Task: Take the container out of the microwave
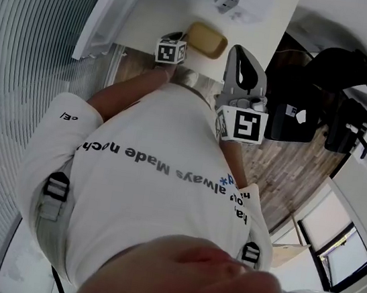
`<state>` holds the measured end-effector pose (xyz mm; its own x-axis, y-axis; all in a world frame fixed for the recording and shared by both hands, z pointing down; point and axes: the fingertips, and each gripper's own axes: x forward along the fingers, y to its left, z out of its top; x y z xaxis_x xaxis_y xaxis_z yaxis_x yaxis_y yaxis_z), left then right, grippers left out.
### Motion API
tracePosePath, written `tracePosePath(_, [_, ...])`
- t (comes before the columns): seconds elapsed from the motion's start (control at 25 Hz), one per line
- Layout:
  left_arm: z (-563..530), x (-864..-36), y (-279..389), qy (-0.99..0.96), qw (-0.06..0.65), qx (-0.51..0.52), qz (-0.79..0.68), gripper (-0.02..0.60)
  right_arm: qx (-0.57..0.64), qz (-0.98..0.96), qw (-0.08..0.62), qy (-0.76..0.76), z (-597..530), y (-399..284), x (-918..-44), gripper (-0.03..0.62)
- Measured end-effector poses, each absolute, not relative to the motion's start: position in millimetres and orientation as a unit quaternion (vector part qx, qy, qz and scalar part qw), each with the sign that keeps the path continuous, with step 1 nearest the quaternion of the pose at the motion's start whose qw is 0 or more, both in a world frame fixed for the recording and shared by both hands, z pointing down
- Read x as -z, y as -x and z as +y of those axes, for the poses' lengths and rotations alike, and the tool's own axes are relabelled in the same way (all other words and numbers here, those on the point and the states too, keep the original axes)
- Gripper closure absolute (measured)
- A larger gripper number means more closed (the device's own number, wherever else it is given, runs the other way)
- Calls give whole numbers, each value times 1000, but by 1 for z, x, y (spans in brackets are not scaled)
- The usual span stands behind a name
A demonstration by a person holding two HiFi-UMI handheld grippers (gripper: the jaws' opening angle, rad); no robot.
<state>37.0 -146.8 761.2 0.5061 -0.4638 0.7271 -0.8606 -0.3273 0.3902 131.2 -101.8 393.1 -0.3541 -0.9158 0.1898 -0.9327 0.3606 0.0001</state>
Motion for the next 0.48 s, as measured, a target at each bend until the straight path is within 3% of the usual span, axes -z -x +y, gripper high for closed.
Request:
tracePosePath(0.16, [-152, -745, -38, -799, 369, -237, -412, 423, -54, -821, 74, -564, -104, -130, -393, 592])
tracePosePath(0.48, [-173, -681, -28, -844, 283, -200, -410, 436, -53, -821, 68, -565, -108, -129, -389, 592])
